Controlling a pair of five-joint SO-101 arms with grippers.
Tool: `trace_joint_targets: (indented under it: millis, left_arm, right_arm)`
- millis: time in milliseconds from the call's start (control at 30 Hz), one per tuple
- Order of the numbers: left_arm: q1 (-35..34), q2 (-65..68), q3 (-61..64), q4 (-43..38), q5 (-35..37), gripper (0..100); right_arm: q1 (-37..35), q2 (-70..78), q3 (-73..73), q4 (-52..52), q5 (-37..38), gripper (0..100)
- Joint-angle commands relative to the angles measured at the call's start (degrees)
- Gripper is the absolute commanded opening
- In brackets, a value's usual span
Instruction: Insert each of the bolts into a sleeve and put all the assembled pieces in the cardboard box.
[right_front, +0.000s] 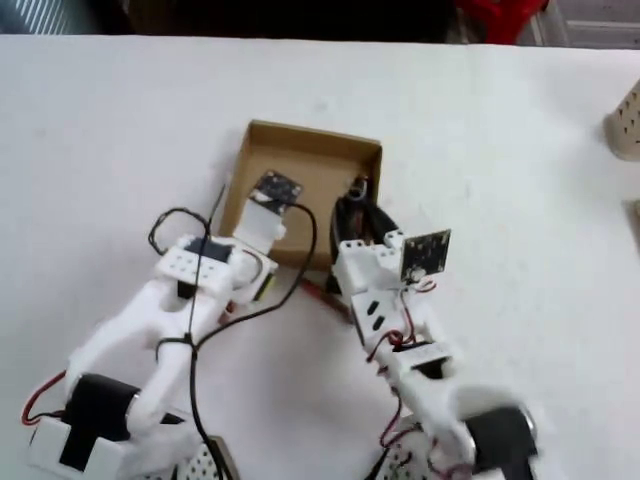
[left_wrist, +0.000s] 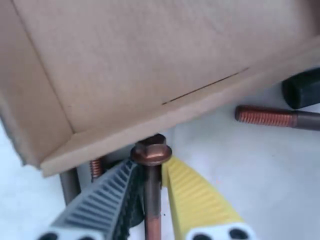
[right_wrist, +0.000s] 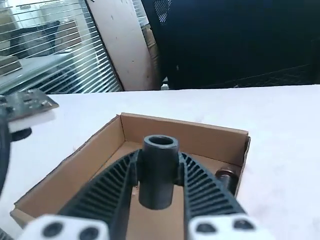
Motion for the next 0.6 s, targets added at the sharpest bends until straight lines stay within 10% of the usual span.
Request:
trace_joint_targets:
  millis: [0,167,567]
  left_arm:
    - [-1.01,-2.77,-0.09,-0.70,0.18,2]
    - [-1.01,-2.77,-0.09,-0.79,0.18,2]
    - [-1.89,-2.77,-0.09,-1.93,0.18,2]
  right_arm:
    - [-2.33,11.30,-2.64,-15.78,1.23,1.6]
    - [-5.05,23.78,-2.37,-30.90,12.57,1.6]
    - [-8.75,32.04,4.22,-40.22,12.84,1.6]
